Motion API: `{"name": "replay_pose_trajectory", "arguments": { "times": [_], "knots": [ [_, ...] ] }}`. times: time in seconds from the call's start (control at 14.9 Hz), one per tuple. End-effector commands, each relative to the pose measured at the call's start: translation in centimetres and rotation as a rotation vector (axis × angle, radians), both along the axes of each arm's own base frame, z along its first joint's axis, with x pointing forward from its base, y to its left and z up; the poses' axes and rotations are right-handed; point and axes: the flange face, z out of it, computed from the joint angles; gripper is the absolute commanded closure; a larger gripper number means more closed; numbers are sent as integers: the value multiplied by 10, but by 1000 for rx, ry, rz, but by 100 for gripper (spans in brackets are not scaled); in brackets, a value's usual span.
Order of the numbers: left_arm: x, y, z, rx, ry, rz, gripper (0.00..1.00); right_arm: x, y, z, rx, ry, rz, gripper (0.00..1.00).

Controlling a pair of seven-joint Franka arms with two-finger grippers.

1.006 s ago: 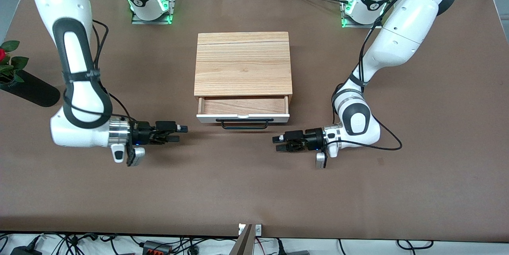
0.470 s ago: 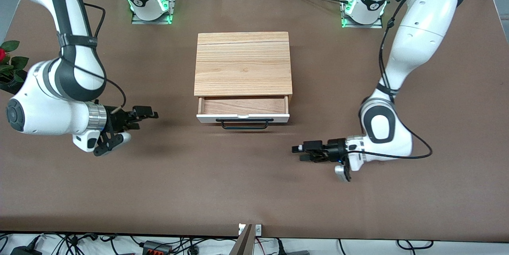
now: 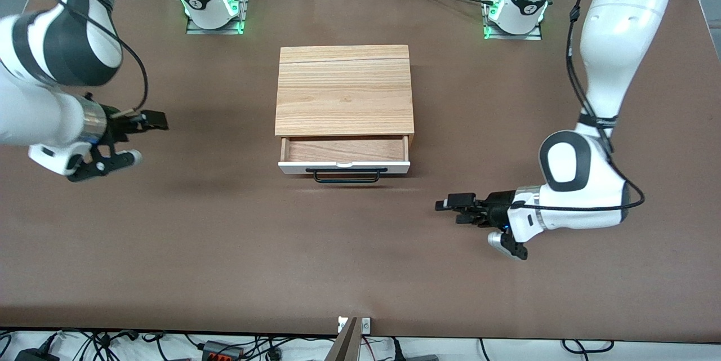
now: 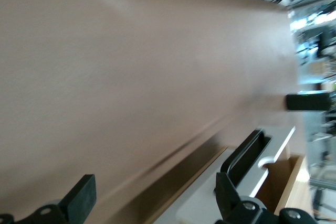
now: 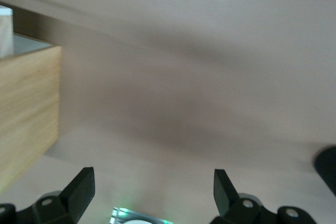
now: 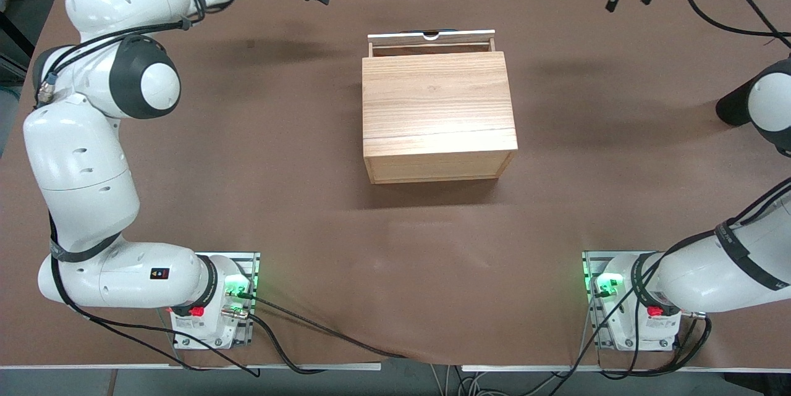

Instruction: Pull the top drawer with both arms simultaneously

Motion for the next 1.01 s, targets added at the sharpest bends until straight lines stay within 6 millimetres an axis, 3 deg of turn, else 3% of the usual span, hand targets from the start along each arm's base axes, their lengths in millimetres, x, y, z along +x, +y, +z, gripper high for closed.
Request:
{"name": "replay_pose_trajectory", "arguments": {
  "times": [0.0, 0.13, 0.27, 0.34, 0.47, 0.6, 0.87, 0.94],
  "knots": [
    [-17, 14, 54, 207, 29, -24, 0, -4, -21, 54, -49, -57, -38, 0],
    [-27, 24, 89, 369, -9, -59, 0, -2, -34, 79, -54, -74, -65, 0],
    [-33, 32, 118, 422, -41, -60, 0, 5, -41, 89, -71, -124, -76, 0],
    [-33, 45, 130, 440, -36, -23, 0, 8, -41, 96, -91, -147, -65, 0],
    [-42, 60, 150, 495, 28, 71, 0, 10, -40, 93, -96, -145, -60, 0],
    [-57, 70, 190, 592, 54, 194, 0, 0, -36, 103, -90, -150, -70, 0],
    [-100, 85, 261, 732, 33, 227, 0, -36, -48, 96, -59, -113, -201, 0],
    [-103, 86, 264, 739, 33, 228, 0, -46, -53, 91, -47, -109, -269, 0]
  ]
}}
